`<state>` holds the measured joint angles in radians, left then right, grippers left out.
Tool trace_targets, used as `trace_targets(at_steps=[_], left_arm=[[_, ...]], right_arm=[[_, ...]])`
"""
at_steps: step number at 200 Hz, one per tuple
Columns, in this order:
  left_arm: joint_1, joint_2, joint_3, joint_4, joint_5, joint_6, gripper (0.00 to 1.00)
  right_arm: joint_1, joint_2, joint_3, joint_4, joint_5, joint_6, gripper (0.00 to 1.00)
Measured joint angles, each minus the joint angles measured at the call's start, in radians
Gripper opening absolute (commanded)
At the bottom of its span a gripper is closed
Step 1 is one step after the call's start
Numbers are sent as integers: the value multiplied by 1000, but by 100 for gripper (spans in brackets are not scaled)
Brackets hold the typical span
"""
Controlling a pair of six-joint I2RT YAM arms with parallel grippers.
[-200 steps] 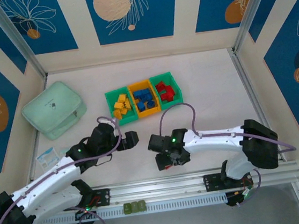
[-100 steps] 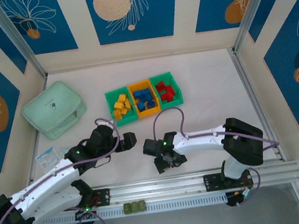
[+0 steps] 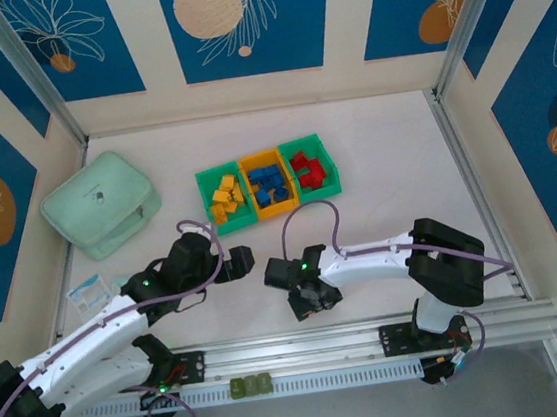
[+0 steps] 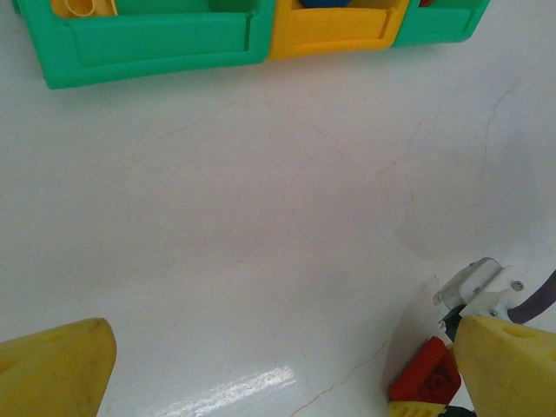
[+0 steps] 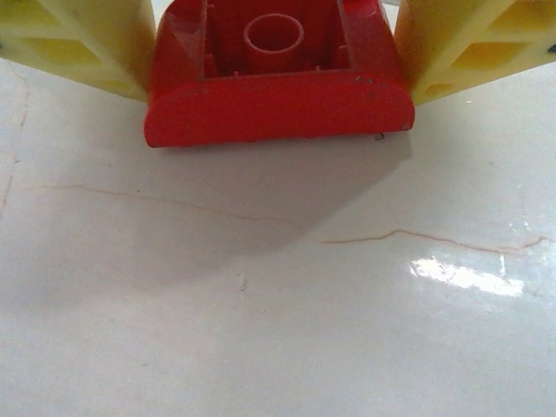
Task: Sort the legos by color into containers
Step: Pick up the lego from the bottom-center of the table, then place the lego in the container.
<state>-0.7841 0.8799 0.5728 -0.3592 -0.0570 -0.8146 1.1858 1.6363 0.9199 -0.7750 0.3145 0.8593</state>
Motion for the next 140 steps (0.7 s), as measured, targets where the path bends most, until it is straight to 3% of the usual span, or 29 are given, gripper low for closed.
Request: trace_targets(at_steps=[73, 100, 140], left_arm=[[1, 26, 9, -6, -4, 9, 99], [13, 62, 56, -24, -13, 27, 99], [58, 103, 141, -24, -16, 74, 99]], right_arm=[[-82, -44, 53, -44, 16, -42, 65], [-184, -91, 118, -76, 21, -91, 65], [-415, -97, 260, -78, 20, -200, 64]])
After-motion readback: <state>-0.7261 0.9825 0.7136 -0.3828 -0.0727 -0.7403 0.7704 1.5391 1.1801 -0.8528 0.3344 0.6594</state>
